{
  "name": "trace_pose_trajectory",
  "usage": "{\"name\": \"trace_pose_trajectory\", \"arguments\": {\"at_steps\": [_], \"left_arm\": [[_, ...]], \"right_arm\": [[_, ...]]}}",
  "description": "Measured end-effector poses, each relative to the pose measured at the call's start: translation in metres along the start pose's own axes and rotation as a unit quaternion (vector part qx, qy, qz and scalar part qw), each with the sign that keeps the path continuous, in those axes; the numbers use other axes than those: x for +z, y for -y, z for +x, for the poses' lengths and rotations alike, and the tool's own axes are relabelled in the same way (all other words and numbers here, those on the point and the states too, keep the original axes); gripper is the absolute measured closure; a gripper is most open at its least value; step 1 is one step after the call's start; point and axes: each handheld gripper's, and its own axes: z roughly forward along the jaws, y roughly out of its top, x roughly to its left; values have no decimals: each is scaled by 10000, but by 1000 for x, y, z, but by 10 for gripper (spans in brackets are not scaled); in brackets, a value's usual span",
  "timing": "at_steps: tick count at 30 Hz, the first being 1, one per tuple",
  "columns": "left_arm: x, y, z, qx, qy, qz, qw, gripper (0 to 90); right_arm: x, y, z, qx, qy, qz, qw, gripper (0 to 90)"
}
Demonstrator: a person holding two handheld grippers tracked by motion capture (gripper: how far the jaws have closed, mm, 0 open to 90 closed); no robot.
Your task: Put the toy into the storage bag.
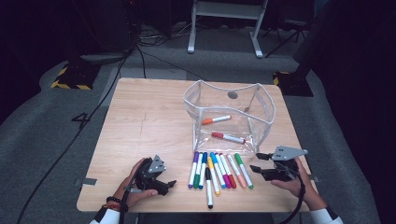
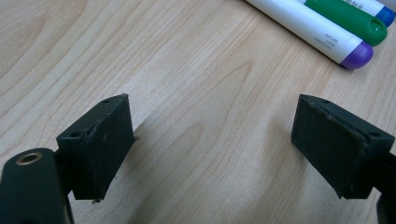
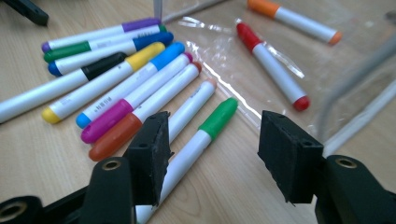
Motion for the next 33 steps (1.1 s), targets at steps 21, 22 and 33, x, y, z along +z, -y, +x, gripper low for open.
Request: {"name": "trace_pose_trajectory", "arguments": {"at_steps": [21,22,33], "left_arm": [[0,0,0,0,1,-2,10000,132],[0,0,0,6,4,-2,10000,131],[0,0,0,6,-3,1,10000,132]], "right_arm": [[64,10,-13,395,73,549,9977,603],[64,10,-14,399,107,554,9976,630],[57,17,-20,574,-1,439,9974,753]]}}
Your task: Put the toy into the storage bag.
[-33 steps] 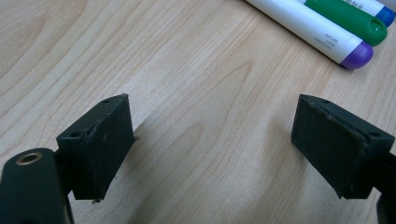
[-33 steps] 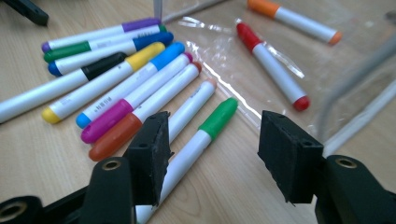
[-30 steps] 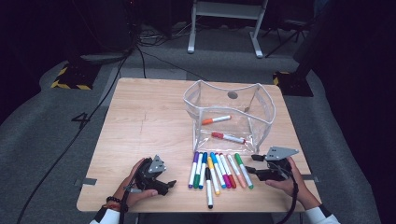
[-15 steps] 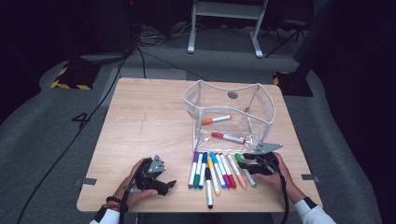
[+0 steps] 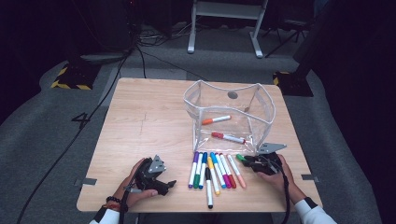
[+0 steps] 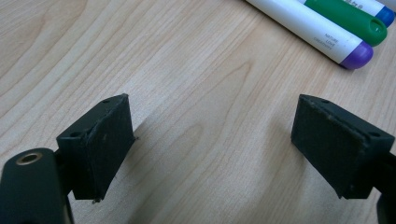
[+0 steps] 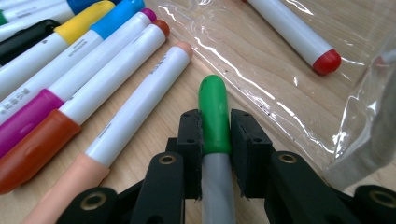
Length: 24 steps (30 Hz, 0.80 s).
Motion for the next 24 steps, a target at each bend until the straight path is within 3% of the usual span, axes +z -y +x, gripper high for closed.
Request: {"name": "trace_pose_trajectory", "arguments": {"at_steps": [3,6,10,20,24], "left_arm": [[0,0,0,-5,4,0,10000,131],[0,0,0,-6,4,-1,10000,131],[0,0,0,-7,4,-1,10000,132],[0,0,0,-7,4,-1,10000,132],[0,0,0,-6,4,-1,10000,131]], "right_arm": [[-9,1,-2,8,-68,-109,9999,754],[-24,0,-3,48,-285,-378,9989,754],[-49,-8,3,-75,-363,-673,9970,755],[-113,-48,18,-497,-218,-1329,9896,754],[-134,-71,23,-638,-31,-1420,9878,754]]}}
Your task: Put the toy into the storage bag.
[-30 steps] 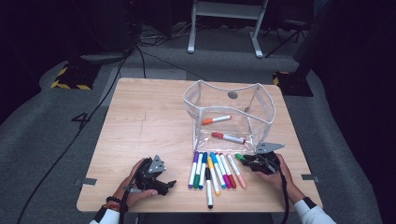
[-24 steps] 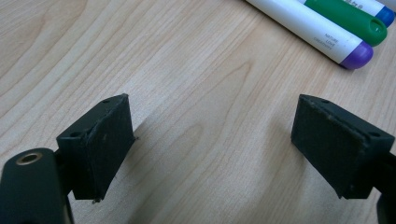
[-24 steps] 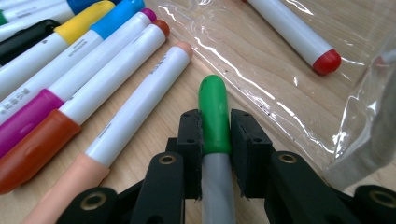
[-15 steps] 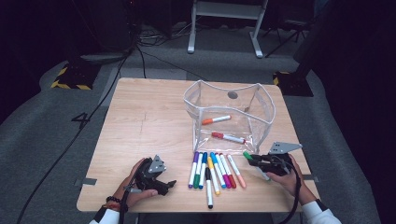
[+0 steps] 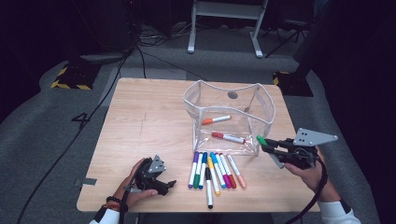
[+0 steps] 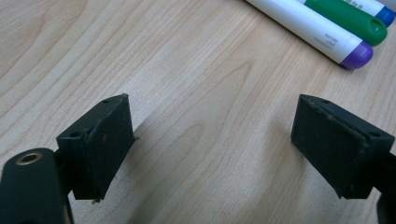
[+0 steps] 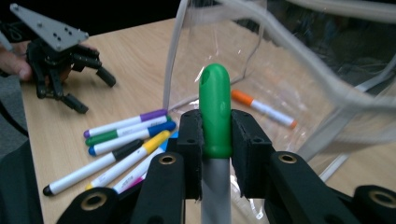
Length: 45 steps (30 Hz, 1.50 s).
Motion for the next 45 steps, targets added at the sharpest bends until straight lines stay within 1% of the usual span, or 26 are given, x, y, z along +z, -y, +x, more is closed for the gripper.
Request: {"name": "trace_pose_trajectory", "arguments": {"at_steps": [1,2,4,5,7,13,15,16,19,23,25,27,28,31,34,37,38,41,43,45], "left_arm": [[0,0,0,-2,0,-1,10000,132],[0,0,0,-1,0,0,10000,131],[0,0,0,-1,0,0,10000,131],[0,0,0,-1,1,-1,10000,132],[0,0,0,1,1,0,10000,132],[0,0,0,1,0,-1,10000,132],[0,0,0,0,1,0,10000,131],[0,0,0,0,1,-1,10000,132],[0,0,0,0,1,-1,10000,131],[0,0,0,-1,1,-2,10000,132],[0,0,0,0,1,-2,10000,131],[0,0,0,0,1,-1,10000,132],[0,0,0,6,3,-2,10000,132],[0,0,0,5,2,-2,10000,132],[0,0,0,7,4,-1,10000,132],[0,0,0,0,0,-2,10000,131],[0,0,0,0,-1,-2,10000,132],[0,0,0,0,0,-3,10000,132],[0,0,0,0,0,-3,10000,132],[0,0,0,0,1,-1,10000,132]], "right_arm": [[-3,-7,0,-43,66,-22,10000,754],[-6,-16,-1,-50,66,-64,9999,754],[-9,-30,-3,-142,123,-97,9998,754],[-10,-37,-4,-190,111,-113,9997,754],[-11,-50,-7,-275,177,-97,9994,755],[-4,-85,-21,-399,182,-85,9990,754],[1,-94,-26,-411,114,-96,9990,754],[4,-98,-28,-424,85,-71,9990,754],[14,-108,-37,-467,107,-13,9989,754],[29,-121,-50,-456,92,54,9989,754],[38,-126,-56,-420,94,130,9990,754],[48,-128,-63,-436,155,234,9987,754],[52,-129,-65,-384,131,262,9988,754],[69,-126,-75,-297,152,517,9981,754],[85,-121,-83,-282,147,862,9958,754],[100,-114,-87,-338,162,1257,9914,754],[103,-113,-88,-327,151,1336,9904,754],[113,-107,-90,-279,11,1697,9851,754],[117,-104,-89,-315,-100,1955,9802,753],[119,-102,-86,-375,-364,2098,9764,754]]}}
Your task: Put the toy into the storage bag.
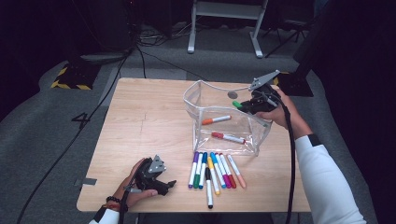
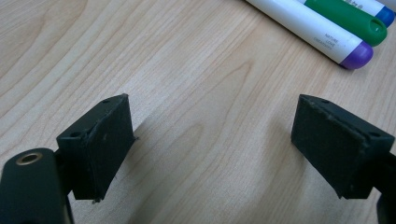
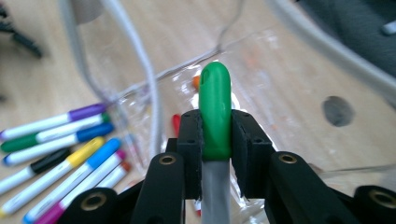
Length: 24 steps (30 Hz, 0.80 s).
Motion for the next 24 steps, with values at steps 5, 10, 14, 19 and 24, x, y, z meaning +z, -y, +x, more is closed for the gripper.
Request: {"name": "trace_pose_trajectory", "arguments": {"at_steps": [5,10,14,19,24], "left_arm": [[0,0,0,1,0,0,10000,131],[0,0,0,0,0,-2,10000,132],[0,0,0,6,3,0,10000,132],[0,0,0,0,0,-1,10000,132],[0,0,0,12,-1,1,10000,132]], "right_arm": [[2,-2,10,-208,-398,266,9986,751],[6,-4,17,-217,-507,540,9970,748],[7,-6,20,-296,-564,646,9959,702],[6,-4,19,-185,-255,573,9979,589],[-12,0,15,28,128,61,9999,513]]}}
